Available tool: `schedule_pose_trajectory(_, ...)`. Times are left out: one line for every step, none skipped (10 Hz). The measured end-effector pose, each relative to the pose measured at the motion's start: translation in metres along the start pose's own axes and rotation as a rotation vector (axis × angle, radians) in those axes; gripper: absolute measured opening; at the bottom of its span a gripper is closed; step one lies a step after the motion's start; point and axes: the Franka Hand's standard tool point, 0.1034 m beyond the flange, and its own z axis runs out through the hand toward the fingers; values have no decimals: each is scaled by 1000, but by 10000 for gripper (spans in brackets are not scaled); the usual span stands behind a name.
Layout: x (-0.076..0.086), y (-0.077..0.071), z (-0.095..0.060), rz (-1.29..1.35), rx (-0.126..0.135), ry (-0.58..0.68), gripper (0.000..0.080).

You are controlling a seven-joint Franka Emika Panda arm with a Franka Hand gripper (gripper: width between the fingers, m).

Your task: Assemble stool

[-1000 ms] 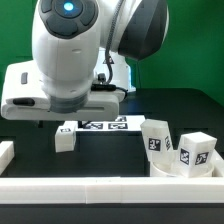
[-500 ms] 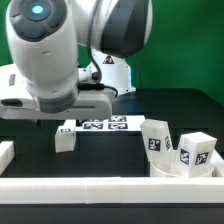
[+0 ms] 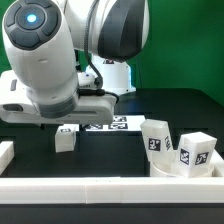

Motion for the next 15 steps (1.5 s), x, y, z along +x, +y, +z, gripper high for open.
schedule_pose_trajectory(1, 1, 3, -3, 1, 3, 648)
schedule_pose_trajectory(2, 2, 6, -6, 4, -2, 648)
schedule_pose_trajectory(5, 1, 8, -10, 1, 10, 648)
schedule_pose_trajectory(10, -1, 9, -15, -5, 29, 648)
schedule_pose_trajectory(11, -3, 13, -19, -6, 32, 648)
schedule_pose_trajectory(17, -4, 15, -27, -14, 60, 648)
schedule_pose_trajectory(18, -4, 18, -27, -15, 61, 648)
schedule_pose_trajectory(21, -4, 20, -29, -19, 74, 648)
schedule_pose_trajectory(20, -5, 22, -20, -20, 69, 648)
schedule_pose_trajectory(18, -7, 27, -17, -19, 59, 648)
schedule_pose_trajectory(17, -10, 31, -19, -18, 51, 648)
schedule_pose_trajectory(17, -10, 32, -19, -17, 50, 648)
schedule_pose_trajectory(17, -10, 32, -19, -17, 50, 586)
schedule_pose_trajectory(17, -10, 32, -18, -16, 50, 586)
schedule_pose_trajectory(17, -8, 32, -17, -15, 50, 437)
